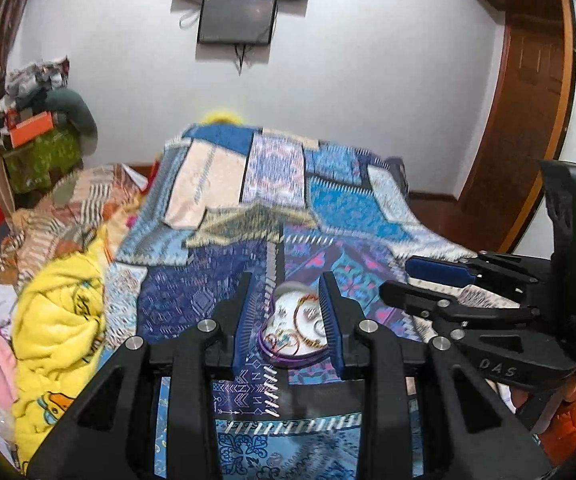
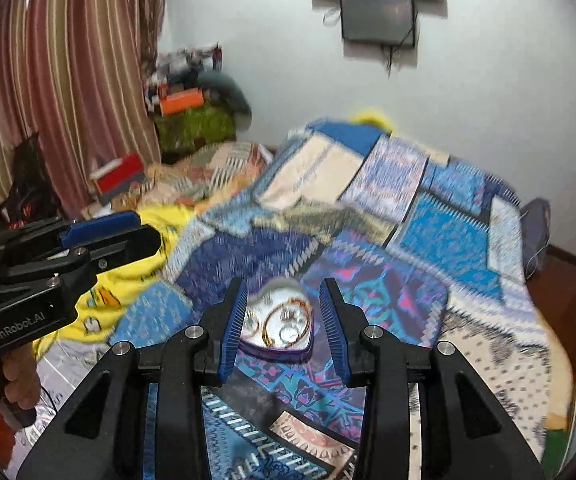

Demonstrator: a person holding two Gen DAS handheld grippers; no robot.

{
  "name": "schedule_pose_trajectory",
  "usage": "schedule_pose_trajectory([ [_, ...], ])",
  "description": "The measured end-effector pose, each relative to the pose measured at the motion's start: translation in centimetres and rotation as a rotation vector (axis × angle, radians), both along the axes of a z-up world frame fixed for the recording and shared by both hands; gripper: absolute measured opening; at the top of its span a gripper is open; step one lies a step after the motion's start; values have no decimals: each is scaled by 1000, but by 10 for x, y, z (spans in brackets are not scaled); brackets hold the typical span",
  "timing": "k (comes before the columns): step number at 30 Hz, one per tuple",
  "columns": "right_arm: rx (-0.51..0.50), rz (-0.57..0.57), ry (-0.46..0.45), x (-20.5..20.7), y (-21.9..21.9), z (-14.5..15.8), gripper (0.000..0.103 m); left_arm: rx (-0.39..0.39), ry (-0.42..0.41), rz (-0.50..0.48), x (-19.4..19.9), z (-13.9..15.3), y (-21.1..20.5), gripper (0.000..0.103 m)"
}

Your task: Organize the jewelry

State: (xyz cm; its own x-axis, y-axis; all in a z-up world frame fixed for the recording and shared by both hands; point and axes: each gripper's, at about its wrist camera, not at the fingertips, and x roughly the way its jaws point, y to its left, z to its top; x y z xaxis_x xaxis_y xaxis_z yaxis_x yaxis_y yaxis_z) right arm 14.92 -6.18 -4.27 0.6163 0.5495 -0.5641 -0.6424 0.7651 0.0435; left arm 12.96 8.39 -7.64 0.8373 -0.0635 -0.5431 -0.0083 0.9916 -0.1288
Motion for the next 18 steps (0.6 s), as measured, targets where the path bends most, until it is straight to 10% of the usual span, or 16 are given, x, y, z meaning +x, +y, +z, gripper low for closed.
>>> schedule_pose_trajectory([
  [11, 195, -83, -292, -90, -42, 92, 41, 56, -308, 48, -96, 91, -28, 35],
  [18, 228, -160, -394, -124, -46, 98, 80, 81, -437, 98, -148, 113, -36, 58],
])
